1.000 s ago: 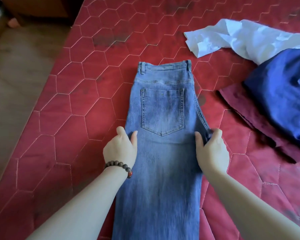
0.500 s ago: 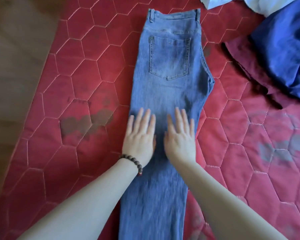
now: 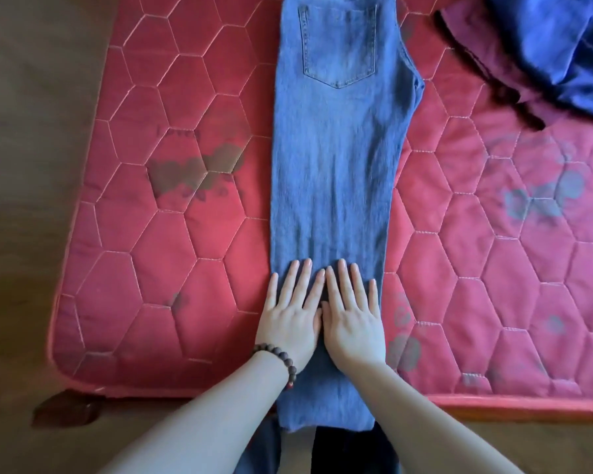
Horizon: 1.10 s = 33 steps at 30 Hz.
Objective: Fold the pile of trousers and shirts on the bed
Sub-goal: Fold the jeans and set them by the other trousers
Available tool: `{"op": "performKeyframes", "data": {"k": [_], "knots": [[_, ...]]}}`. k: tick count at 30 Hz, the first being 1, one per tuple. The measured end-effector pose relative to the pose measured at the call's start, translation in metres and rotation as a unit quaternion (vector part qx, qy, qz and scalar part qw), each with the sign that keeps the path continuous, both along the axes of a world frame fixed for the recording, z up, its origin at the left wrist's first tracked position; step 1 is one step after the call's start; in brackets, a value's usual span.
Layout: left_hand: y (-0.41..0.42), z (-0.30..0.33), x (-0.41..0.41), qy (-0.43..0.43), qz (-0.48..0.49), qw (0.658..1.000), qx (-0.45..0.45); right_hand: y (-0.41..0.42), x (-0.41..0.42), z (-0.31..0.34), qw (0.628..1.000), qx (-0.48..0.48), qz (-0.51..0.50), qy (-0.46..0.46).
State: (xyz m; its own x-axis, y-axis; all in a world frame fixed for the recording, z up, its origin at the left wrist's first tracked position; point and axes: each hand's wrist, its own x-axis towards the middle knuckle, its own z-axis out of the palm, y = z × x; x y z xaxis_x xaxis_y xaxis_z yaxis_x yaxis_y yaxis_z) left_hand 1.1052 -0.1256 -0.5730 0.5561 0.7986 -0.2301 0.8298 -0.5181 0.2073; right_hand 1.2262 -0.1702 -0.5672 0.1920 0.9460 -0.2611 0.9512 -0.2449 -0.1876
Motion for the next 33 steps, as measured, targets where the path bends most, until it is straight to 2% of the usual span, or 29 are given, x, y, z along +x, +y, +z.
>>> {"op": "performKeyframes", "data": {"k": [6,11,14,18,21,24,26,29,31,33], "knots": [[-0.065,0.000,-0.037,0.006,-0.022,0.999,-0.023,-0.069,-0.035,0.004,0.999,-0.018,-0.029,0.010],[-0.114,0.005,-0.054,-0.026,-0.007,0.999,-0.027,-0.111,-0.052,0.008,1.000,-0.018,-0.023,0.004],[-0.127,0.010,-0.054,-0.097,0.080,0.991,-0.053,-0.113,-0.055,0.015,0.999,-0.016,-0.029,0.015],[-0.111,0.027,-0.042,-0.262,0.265,0.925,-0.074,-0.091,-0.052,0.035,0.993,0.044,-0.098,0.046],[-0.092,0.038,-0.031,-0.342,0.338,0.872,-0.095,-0.065,-0.045,0.047,0.978,0.035,-0.150,0.138],[-0.087,0.046,-0.019,-0.360,0.243,0.896,-0.093,-0.034,-0.039,0.055,0.922,-0.005,-0.247,0.298],[-0.086,0.049,-0.011,-0.365,0.191,0.902,-0.129,-0.017,-0.034,0.056,0.880,-0.025,-0.307,0.361],[-0.079,0.050,-0.010,-0.362,0.151,0.909,-0.144,-0.003,-0.020,0.050,0.896,-0.044,-0.292,0.332],[-0.073,0.049,-0.014,-0.357,0.131,0.920,-0.098,-0.001,-0.012,0.047,0.902,-0.041,-0.289,0.318],[-0.063,0.047,-0.018,-0.316,0.120,0.940,-0.040,-0.002,-0.008,0.043,0.889,-0.033,-0.314,0.331]]}}
